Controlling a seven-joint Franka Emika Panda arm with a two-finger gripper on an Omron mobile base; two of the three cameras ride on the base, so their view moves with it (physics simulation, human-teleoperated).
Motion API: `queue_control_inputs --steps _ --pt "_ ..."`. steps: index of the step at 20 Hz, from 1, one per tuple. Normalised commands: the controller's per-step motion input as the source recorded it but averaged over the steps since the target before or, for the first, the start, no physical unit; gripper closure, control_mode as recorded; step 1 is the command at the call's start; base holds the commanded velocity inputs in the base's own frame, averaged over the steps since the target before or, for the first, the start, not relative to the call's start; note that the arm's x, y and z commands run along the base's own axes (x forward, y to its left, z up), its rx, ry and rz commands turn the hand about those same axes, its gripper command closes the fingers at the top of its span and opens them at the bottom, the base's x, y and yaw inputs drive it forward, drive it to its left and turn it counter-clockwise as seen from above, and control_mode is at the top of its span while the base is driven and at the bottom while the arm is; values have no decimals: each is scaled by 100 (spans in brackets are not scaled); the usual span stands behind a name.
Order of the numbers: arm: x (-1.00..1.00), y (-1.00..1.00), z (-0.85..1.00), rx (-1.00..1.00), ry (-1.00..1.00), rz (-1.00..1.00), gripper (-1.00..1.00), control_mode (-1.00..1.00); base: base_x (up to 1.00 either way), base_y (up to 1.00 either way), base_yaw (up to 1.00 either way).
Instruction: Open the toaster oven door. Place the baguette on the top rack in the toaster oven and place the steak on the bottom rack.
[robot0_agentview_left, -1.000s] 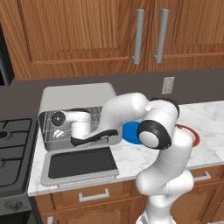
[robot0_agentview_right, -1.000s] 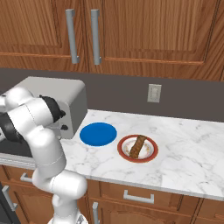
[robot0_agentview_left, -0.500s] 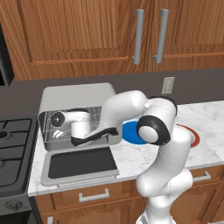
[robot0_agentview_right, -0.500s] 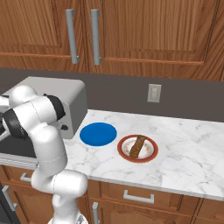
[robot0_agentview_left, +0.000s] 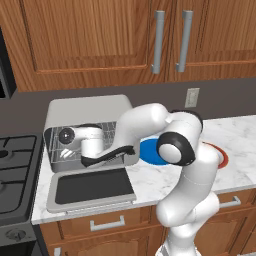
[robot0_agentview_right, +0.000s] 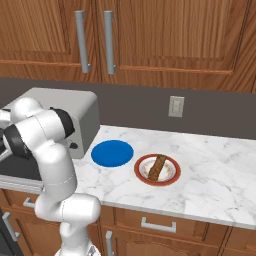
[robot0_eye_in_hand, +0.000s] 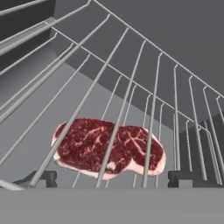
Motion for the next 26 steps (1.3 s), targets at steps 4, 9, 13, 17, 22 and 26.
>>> queue_control_inputs --steps 4,9,13,17,22,26 --pt "-34 14 -20 0 7 2 -100 -100 0 0 0" --pt "-40 14 -18 0 11 1 -100 -100 0 0 0" --pt "-48 11 -21 0 11 0 -100 -100 0 0 0" --pt "-52 10 -25 0 8 0 -100 -100 0 0 0" --pt "-56 8 -29 1 7 0 -100 -100 0 0 0" --pt "-61 1 -27 6 8 0 -100 -100 0 0 0"
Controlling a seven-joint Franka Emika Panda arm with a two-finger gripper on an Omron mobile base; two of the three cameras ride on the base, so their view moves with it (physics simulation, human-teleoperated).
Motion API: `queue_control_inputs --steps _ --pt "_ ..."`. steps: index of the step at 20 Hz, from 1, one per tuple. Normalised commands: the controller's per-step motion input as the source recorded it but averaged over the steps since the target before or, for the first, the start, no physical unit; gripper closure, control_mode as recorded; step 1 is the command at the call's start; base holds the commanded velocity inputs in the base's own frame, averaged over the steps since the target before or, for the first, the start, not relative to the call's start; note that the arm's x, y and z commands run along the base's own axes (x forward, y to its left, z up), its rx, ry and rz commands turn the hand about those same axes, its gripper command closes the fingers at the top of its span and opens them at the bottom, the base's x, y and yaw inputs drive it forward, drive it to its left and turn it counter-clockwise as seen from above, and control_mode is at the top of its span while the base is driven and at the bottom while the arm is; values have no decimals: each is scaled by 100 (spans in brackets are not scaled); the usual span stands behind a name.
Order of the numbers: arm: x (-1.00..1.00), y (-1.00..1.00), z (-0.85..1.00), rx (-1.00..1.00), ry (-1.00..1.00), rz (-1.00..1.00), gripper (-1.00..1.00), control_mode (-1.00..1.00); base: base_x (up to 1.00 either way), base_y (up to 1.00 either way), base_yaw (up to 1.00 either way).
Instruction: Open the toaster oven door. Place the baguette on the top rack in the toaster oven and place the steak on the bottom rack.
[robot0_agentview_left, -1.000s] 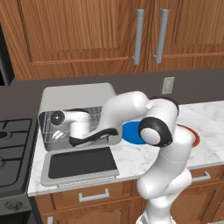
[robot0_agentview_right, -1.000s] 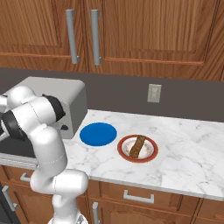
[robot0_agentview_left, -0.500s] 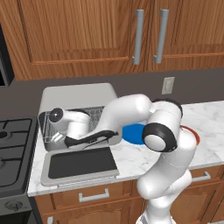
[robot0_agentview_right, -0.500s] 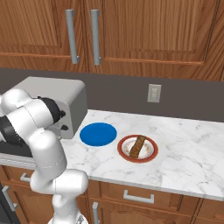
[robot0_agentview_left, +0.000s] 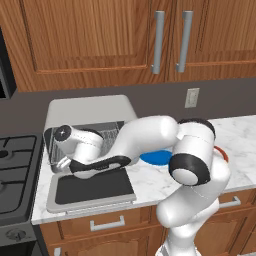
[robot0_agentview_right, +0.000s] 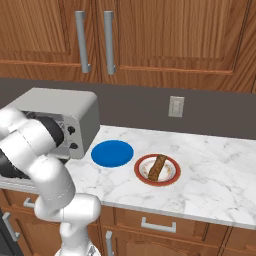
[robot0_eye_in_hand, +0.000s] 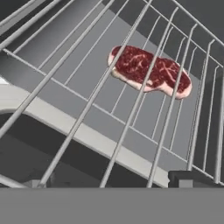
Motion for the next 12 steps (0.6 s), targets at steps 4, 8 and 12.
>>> queue_control_inputs --steps 4,8,12 --pt "-60 0 -25 9 12 0 -100 -100 0 0 0" --pt "-57 0 -27 10 12 0 -100 -100 0 0 0" --pt "-56 0 -30 9 11 0 -100 -100 0 0 0"
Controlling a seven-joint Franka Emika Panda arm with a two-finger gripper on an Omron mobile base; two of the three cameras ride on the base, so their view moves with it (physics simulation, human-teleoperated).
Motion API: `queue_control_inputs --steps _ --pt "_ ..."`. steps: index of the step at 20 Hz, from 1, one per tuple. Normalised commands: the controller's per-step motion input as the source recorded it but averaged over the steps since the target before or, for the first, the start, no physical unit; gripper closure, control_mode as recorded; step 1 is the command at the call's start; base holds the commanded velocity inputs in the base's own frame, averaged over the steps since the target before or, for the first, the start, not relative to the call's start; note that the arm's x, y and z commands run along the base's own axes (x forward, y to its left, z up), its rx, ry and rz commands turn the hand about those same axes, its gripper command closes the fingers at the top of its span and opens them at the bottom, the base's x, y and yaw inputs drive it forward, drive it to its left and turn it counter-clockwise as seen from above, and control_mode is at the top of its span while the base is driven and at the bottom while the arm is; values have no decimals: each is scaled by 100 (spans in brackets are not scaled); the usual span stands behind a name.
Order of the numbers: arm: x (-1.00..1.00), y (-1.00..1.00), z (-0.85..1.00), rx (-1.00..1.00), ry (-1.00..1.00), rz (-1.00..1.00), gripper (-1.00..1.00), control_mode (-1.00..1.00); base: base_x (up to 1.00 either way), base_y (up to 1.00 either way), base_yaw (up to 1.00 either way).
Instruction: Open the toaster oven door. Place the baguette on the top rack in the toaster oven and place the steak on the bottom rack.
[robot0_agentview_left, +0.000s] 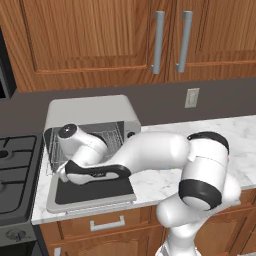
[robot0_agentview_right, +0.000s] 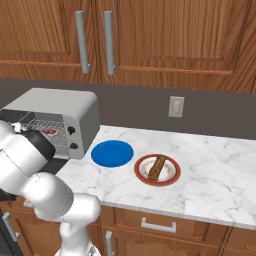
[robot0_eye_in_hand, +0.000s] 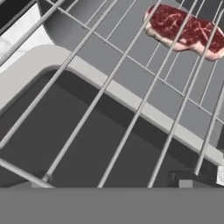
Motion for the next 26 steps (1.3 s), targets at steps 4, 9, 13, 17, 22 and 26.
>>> queue_control_inputs --steps 4,9,13,17,22,26 --pt "-58 2 -31 7 9 0 -100 -100 0 0 0" --pt "-59 2 -32 6 8 0 -100 -100 0 0 0" --pt "-60 4 -37 3 5 0 -100 -100 0 0 0" --pt "-56 9 -39 0 7 0 -100 -100 0 0 0" --pt "-43 5 -34 0 2 0 -100 -100 0 0 0" --pt "-20 -5 -4 8 0 0 -100 -100 0 0 0"
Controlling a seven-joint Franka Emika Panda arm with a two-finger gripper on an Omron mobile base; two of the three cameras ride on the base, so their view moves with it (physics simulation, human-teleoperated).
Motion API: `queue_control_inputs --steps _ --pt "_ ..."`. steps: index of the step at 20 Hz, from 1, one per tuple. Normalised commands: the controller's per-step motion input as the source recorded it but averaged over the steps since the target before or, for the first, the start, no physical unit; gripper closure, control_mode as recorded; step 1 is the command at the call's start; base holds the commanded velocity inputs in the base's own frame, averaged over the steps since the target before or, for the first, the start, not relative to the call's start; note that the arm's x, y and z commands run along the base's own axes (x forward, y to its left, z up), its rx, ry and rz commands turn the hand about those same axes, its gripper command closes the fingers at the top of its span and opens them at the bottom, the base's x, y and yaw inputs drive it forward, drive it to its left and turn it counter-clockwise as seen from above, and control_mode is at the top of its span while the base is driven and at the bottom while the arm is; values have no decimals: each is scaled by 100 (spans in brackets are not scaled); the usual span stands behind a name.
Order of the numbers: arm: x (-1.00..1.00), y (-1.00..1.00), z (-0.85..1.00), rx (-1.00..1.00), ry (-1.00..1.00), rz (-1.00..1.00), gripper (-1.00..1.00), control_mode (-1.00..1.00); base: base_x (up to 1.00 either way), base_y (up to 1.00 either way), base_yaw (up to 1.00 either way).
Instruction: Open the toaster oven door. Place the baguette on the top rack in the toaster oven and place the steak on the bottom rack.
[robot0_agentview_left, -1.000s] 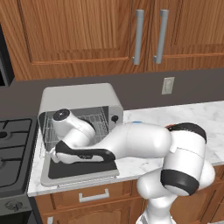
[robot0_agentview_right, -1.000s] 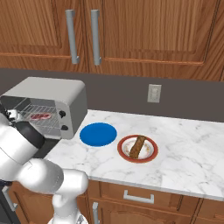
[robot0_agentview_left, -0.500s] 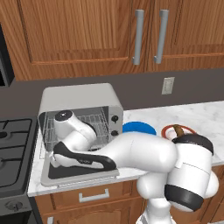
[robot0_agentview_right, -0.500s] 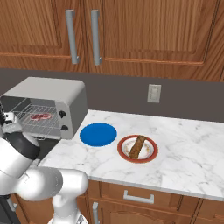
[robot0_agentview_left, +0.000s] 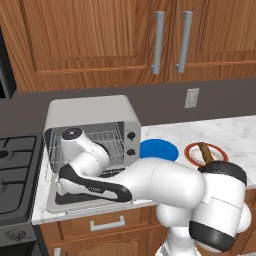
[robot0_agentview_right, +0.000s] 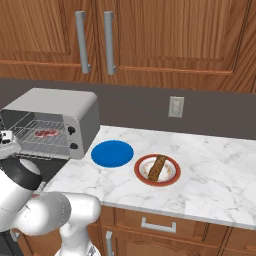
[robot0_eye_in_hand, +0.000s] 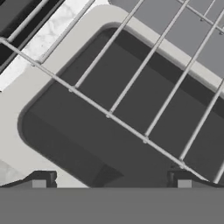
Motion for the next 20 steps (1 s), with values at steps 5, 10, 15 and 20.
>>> queue_control_inputs --steps 5,10,15,20 --pt "-13 -17 27 10 0 0 -100 -100 0 0 0" --pt "-2 -23 42 6 0 0 -100 -100 0 0 0" --pt "-5 -38 52 0 0 0 -100 -100 0 0 0" --pt "-3 -48 43 0 -2 0 -100 -100 0 0 0"
